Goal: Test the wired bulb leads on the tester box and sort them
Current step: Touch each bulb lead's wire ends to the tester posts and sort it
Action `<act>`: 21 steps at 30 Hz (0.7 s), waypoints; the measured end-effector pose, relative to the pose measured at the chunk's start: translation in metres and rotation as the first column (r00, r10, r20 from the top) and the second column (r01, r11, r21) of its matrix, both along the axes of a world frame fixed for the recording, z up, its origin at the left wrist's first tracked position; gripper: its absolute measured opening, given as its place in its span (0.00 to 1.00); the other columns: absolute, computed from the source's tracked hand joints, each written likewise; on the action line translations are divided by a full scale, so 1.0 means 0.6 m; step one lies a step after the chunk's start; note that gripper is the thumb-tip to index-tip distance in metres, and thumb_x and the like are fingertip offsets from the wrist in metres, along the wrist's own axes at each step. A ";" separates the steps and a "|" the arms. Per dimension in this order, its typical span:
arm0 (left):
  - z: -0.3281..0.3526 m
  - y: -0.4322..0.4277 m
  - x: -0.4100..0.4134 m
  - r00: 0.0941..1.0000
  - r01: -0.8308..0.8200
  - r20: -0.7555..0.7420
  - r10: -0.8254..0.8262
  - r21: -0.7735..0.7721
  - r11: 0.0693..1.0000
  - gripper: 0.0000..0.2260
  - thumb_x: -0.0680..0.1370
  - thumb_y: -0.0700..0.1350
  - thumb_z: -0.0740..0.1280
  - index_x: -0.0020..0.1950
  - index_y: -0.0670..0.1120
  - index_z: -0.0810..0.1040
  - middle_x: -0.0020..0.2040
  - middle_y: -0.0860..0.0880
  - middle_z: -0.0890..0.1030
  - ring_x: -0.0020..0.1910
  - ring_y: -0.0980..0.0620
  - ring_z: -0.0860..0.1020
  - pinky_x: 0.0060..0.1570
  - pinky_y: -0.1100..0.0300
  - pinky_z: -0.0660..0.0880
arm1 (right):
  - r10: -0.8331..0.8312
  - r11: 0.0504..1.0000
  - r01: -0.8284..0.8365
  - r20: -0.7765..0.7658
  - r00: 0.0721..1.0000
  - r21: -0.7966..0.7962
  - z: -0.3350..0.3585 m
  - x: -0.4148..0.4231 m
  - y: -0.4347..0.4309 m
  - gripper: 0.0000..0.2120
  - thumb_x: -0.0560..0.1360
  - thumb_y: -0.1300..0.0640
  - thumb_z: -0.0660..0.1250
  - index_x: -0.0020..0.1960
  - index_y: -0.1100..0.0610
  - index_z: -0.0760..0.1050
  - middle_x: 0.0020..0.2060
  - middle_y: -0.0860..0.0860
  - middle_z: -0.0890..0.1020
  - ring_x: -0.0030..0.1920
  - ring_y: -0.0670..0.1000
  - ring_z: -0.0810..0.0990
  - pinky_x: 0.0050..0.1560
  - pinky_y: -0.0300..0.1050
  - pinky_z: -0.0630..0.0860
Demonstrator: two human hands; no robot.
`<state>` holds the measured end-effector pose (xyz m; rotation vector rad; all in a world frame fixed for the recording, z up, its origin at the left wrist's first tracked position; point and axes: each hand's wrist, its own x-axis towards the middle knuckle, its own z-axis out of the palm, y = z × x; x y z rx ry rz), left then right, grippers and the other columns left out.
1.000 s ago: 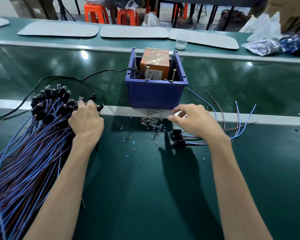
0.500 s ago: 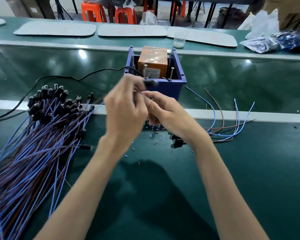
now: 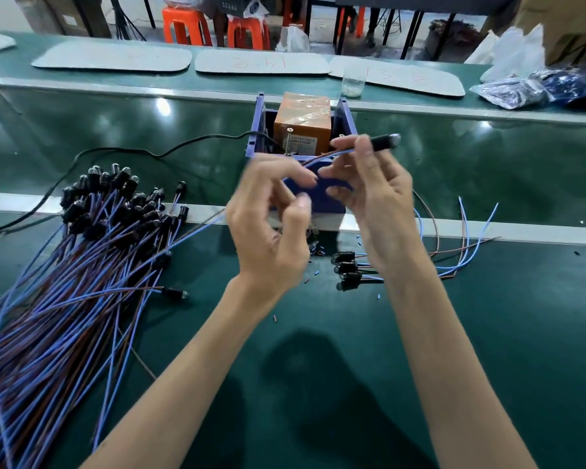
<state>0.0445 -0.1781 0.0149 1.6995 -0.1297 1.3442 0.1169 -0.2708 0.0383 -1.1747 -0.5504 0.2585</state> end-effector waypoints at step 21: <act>0.019 0.014 0.016 0.969 0.042 0.073 -0.236 -0.990 -0.134 0.20 0.82 0.60 0.49 0.39 0.47 0.64 0.21 0.53 0.62 0.17 0.55 0.58 0.17 0.67 0.54 | -0.046 0.963 0.017 -0.102 0.994 -0.267 0.022 0.046 -0.087 0.27 0.78 0.52 0.65 0.21 0.49 0.63 0.24 0.47 0.67 0.24 0.46 0.56 0.21 0.34 0.56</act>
